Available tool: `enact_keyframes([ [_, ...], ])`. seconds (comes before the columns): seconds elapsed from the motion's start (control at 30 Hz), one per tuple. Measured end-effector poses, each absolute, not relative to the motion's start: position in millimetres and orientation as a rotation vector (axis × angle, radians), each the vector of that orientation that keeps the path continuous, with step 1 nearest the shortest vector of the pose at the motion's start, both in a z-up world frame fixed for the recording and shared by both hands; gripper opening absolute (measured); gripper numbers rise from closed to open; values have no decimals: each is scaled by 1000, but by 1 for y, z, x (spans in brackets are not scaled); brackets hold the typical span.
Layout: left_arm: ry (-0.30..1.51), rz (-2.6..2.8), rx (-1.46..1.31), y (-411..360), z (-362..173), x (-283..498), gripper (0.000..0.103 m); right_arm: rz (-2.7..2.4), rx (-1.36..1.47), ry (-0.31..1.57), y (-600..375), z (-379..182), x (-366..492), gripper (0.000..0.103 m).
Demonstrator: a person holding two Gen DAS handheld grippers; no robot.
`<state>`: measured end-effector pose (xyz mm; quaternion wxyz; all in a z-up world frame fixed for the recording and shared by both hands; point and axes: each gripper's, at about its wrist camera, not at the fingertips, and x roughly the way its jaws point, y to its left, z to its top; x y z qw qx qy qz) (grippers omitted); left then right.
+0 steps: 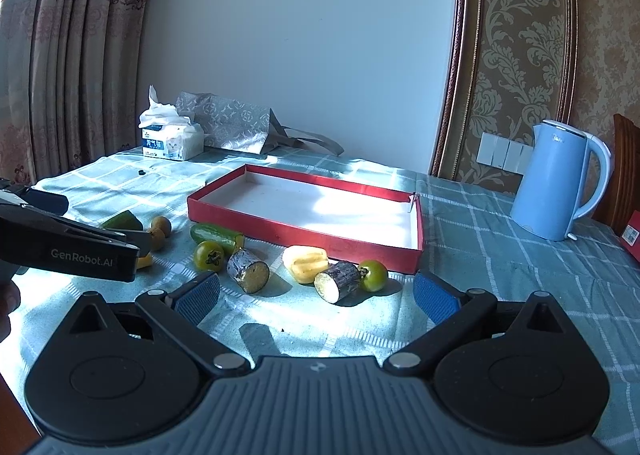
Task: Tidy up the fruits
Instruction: 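Move the left tool toward the yellow fruit chunk on the cloth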
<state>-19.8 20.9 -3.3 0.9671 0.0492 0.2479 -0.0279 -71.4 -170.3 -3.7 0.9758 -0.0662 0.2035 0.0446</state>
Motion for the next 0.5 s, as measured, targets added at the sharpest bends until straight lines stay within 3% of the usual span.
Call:
enact_keyframes([
  [0.5, 511, -44, 101, 23, -5, -19, 103, 92, -131, 410, -171, -5, -72, 103],
])
